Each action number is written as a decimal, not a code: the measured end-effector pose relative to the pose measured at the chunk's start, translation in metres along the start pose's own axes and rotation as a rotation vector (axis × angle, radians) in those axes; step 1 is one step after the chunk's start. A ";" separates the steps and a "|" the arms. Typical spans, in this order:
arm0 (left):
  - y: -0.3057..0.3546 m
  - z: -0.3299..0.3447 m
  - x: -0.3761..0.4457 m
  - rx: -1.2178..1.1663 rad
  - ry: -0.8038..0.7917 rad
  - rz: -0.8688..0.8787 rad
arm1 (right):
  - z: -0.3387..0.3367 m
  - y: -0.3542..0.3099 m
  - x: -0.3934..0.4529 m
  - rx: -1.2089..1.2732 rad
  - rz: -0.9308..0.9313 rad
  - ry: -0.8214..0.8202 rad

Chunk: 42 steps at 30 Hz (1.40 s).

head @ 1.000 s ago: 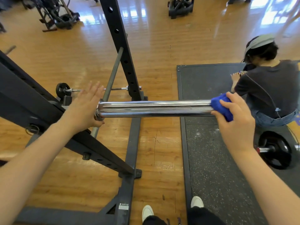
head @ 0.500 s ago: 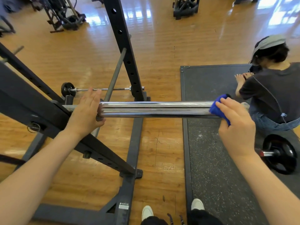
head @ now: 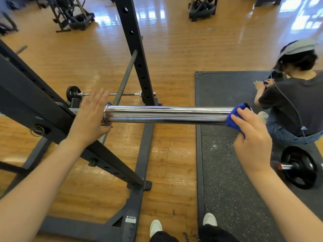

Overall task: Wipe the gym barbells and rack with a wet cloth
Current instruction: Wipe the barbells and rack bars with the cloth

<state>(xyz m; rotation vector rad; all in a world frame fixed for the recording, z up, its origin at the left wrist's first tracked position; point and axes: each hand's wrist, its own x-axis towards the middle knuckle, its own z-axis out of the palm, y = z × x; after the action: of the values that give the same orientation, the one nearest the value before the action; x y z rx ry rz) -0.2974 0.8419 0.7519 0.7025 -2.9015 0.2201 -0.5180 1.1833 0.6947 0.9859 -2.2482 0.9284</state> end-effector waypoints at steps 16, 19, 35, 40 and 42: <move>-0.001 -0.003 0.019 -0.123 -0.157 -0.068 | 0.006 -0.003 -0.002 0.005 0.007 0.021; -0.003 -0.011 0.027 -0.179 -0.279 -0.078 | 0.000 -0.002 -0.018 -0.017 -0.011 0.025; 0.005 0.016 -0.008 0.031 0.057 -0.002 | -0.004 -0.002 -0.018 -0.075 0.039 -0.013; 0.003 0.026 -0.002 -0.008 0.172 -0.028 | -0.013 -0.004 -0.027 0.043 0.112 0.082; 0.003 0.027 -0.001 -0.030 0.141 -0.034 | -0.018 -0.005 -0.014 0.071 0.131 0.147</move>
<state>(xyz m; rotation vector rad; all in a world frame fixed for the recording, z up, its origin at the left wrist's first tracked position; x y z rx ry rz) -0.3011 0.8404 0.7247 0.7016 -2.7510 0.2130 -0.5025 1.2007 0.6985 0.7800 -2.1892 1.1078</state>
